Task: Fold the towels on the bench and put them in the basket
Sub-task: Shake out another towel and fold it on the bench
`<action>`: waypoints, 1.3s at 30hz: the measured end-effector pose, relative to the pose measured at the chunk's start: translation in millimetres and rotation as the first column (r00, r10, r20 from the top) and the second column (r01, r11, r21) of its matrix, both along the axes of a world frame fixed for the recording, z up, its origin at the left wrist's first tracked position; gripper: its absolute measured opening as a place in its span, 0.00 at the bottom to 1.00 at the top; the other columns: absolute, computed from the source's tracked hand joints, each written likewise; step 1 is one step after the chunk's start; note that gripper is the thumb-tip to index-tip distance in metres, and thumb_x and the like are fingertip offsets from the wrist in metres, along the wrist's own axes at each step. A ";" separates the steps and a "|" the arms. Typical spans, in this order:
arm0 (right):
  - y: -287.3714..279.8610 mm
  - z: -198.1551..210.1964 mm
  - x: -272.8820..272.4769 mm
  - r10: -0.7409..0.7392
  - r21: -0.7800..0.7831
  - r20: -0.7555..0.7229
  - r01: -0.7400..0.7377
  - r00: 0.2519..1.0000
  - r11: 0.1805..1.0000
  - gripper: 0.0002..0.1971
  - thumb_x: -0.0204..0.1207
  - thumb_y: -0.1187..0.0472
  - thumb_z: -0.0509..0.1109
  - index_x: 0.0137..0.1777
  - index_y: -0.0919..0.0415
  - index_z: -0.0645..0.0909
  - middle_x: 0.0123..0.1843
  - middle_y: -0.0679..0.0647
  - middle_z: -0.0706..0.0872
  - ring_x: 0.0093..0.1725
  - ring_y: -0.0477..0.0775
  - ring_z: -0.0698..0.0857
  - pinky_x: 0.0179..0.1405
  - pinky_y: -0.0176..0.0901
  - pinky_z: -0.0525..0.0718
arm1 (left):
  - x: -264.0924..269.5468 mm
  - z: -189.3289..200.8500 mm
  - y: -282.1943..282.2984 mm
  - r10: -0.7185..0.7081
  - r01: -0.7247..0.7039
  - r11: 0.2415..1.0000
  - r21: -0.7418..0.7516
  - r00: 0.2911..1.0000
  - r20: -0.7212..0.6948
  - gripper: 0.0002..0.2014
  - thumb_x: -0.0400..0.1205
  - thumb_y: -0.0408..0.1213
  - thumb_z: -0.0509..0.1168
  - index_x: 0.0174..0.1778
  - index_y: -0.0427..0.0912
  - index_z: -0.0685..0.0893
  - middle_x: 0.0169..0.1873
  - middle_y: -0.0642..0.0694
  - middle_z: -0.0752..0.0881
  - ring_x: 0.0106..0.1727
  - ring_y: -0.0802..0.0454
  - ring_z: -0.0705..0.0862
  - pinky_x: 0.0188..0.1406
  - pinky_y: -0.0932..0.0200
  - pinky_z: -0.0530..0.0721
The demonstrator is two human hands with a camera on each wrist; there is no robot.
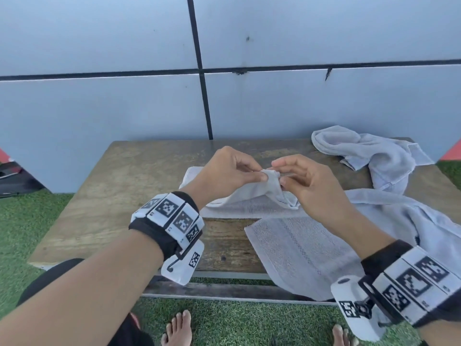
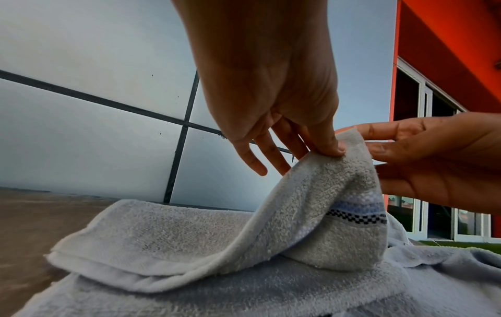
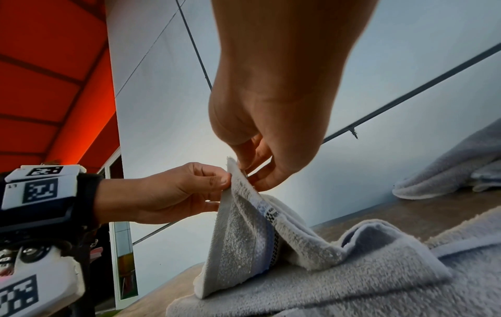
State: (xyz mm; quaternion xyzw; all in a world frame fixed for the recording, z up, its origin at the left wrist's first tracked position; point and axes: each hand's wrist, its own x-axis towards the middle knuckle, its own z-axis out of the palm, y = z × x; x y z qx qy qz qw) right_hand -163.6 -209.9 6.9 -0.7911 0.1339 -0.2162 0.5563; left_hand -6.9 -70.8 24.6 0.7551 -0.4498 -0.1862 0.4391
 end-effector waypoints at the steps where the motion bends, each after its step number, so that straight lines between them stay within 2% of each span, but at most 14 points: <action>1: -0.8 -3.2 1.8 -0.013 0.011 -0.003 0.013 1.000 1.000 0.15 0.79 0.74 0.69 0.57 0.54 0.86 0.49 0.50 0.92 0.50 0.50 0.90 0.57 0.48 0.87 | 1.6 -3.1 -2.6 -0.004 0.004 1.000 0.007 1.000 -0.004 0.06 0.76 0.39 0.79 0.44 0.41 0.95 0.39 0.50 0.94 0.45 0.54 0.92 0.54 0.59 0.87; 3: -2.3 -10.4 4.9 -0.025 0.031 -0.026 0.026 0.999 0.999 0.13 0.78 0.73 0.71 0.56 0.55 0.86 0.46 0.52 0.92 0.48 0.52 0.91 0.55 0.48 0.88 | 2.7 -12.2 -5.0 -0.008 0.008 1.000 0.011 1.000 -0.024 0.05 0.76 0.39 0.79 0.45 0.43 0.95 0.40 0.51 0.94 0.47 0.54 0.92 0.59 0.54 0.87; 6: -0.7 -19.5 8.2 -0.040 0.043 -0.062 0.043 0.997 0.998 0.12 0.77 0.71 0.73 0.54 0.54 0.86 0.44 0.52 0.92 0.45 0.52 0.91 0.48 0.41 0.86 | -0.6 -31.5 -2.6 -0.007 0.007 1.000 0.003 0.999 -0.043 0.05 0.80 0.41 0.76 0.47 0.45 0.95 0.44 0.55 0.94 0.51 0.56 0.91 0.63 0.50 0.85; 10: 3.1 -30.5 13.5 -0.137 0.038 -0.101 0.141 0.985 0.989 0.06 0.75 0.68 0.77 0.48 0.57 0.88 0.40 0.50 0.93 0.42 0.48 0.90 0.46 0.40 0.87 | -2.6 -48.2 -10.2 0.013 -0.013 1.000 0.022 1.000 -0.003 0.05 0.83 0.38 0.71 0.47 0.46 0.94 0.44 0.57 0.93 0.49 0.57 0.90 0.58 0.49 0.86; 11: 2.5 -30.5 14.5 -0.154 0.034 -0.102 0.158 0.983 0.987 0.05 0.75 0.67 0.77 0.47 0.57 0.89 0.40 0.50 0.93 0.41 0.48 0.91 0.45 0.39 0.87 | -1.7 -47.6 -13.0 0.021 -0.022 1.000 0.017 0.999 0.024 0.04 0.83 0.38 0.72 0.46 0.47 0.93 0.43 0.57 0.93 0.48 0.58 0.90 0.56 0.51 0.87; 13: 0.1 -27.8 14.9 -0.171 0.001 -0.107 0.173 0.979 0.985 0.04 0.76 0.65 0.76 0.46 0.56 0.90 0.39 0.48 0.93 0.41 0.47 0.91 0.44 0.38 0.87 | 0.2 -44.0 -17.4 0.033 -0.032 0.999 -0.020 0.998 0.047 0.01 0.80 0.39 0.75 0.44 0.46 0.91 0.41 0.58 0.92 0.45 0.60 0.89 0.51 0.61 0.86; 15: -2.2 -24.5 15.4 -0.174 -0.019 -0.108 0.173 0.979 0.985 0.05 0.78 0.64 0.75 0.46 0.53 0.90 0.40 0.47 0.93 0.43 0.48 0.91 0.47 0.42 0.89 | 2.5 -40.5 -18.6 0.036 -0.032 0.998 -0.054 0.997 0.068 0.03 0.78 0.38 0.77 0.42 0.45 0.90 0.39 0.58 0.91 0.42 0.61 0.88 0.47 0.71 0.82; 16: -2.6 -22.8 16.4 -0.172 -0.021 -0.109 0.171 0.979 0.985 0.05 0.78 0.63 0.75 0.46 0.53 0.90 0.40 0.47 0.93 0.43 0.48 0.91 0.49 0.44 0.89 | 3.0 -39.1 -18.2 0.041 -0.036 0.997 -0.062 0.996 0.083 0.03 0.78 0.37 0.77 0.42 0.44 0.90 0.38 0.59 0.90 0.42 0.61 0.89 0.46 0.73 0.80; 18: -2.2 -19.8 19.2 -0.176 -0.026 -0.111 0.174 0.978 0.984 0.05 0.79 0.63 0.74 0.46 0.52 0.90 0.41 0.46 0.93 0.44 0.46 0.91 0.50 0.47 0.90 | 5.0 -37.5 -18.1 0.051 -0.045 0.996 -0.071 0.994 0.095 0.03 0.77 0.37 0.78 0.41 0.43 0.91 0.38 0.58 0.90 0.42 0.60 0.89 0.48 0.70 0.82; 22: 1.4 -16.2 24.6 -0.198 -0.039 -0.083 0.195 0.977 0.980 0.05 0.79 0.63 0.75 0.47 0.54 0.91 0.40 0.46 0.93 0.43 0.46 0.91 0.51 0.47 0.90 | 7.7 -37.3 -16.6 0.038 -0.030 0.993 -0.114 0.997 0.070 0.05 0.76 0.34 0.79 0.38 0.37 0.90 0.42 0.49 0.92 0.44 0.56 0.90 0.53 0.60 0.87; 27: 7.0 -13.2 28.5 -0.169 -0.015 -0.065 0.168 0.983 0.986 0.05 0.78 0.65 0.74 0.46 0.55 0.91 0.39 0.46 0.93 0.42 0.45 0.92 0.49 0.41 0.90 | 6.5 -35.9 -9.2 0.045 -0.039 0.992 -0.120 0.998 0.044 0.05 0.78 0.29 0.76 0.38 0.33 0.88 0.44 0.47 0.93 0.48 0.59 0.90 0.55 0.67 0.85; 32: 8.5 -14.6 27.3 -0.148 0.002 -0.077 0.149 0.986 0.989 0.07 0.79 0.66 0.73 0.47 0.54 0.91 0.40 0.48 0.93 0.43 0.49 0.92 0.52 0.48 0.90 | 3.1 -34.9 -4.6 0.066 -0.065 0.992 -0.107 0.998 0.008 0.06 0.77 0.29 0.75 0.36 0.35 0.86 0.41 0.46 0.92 0.46 0.57 0.90 0.49 0.73 0.82; 35: 9.2 -15.7 25.0 -0.132 0.022 -0.072 0.134 0.989 0.991 0.08 0.79 0.66 0.73 0.48 0.54 0.91 0.41 0.50 0.93 0.44 0.51 0.92 0.53 0.51 0.90 | 0.6 -33.8 -3.9 0.063 -0.062 0.994 -0.087 0.998 0.010 0.06 0.77 0.30 0.75 0.36 0.37 0.85 0.41 0.46 0.92 0.47 0.54 0.91 0.50 0.68 0.85; 39: 8.5 -17.7 22.8 -0.120 0.031 -0.074 0.122 0.990 0.992 0.08 0.80 0.67 0.72 0.49 0.55 0.91 0.41 0.50 0.93 0.44 0.52 0.92 0.52 0.50 0.90 | -1.5 -34.6 -5.2 0.089 -0.088 0.994 -0.061 0.996 0.009 0.07 0.77 0.33 0.75 0.36 0.39 0.85 0.40 0.46 0.92 0.45 0.50 0.91 0.51 0.49 0.87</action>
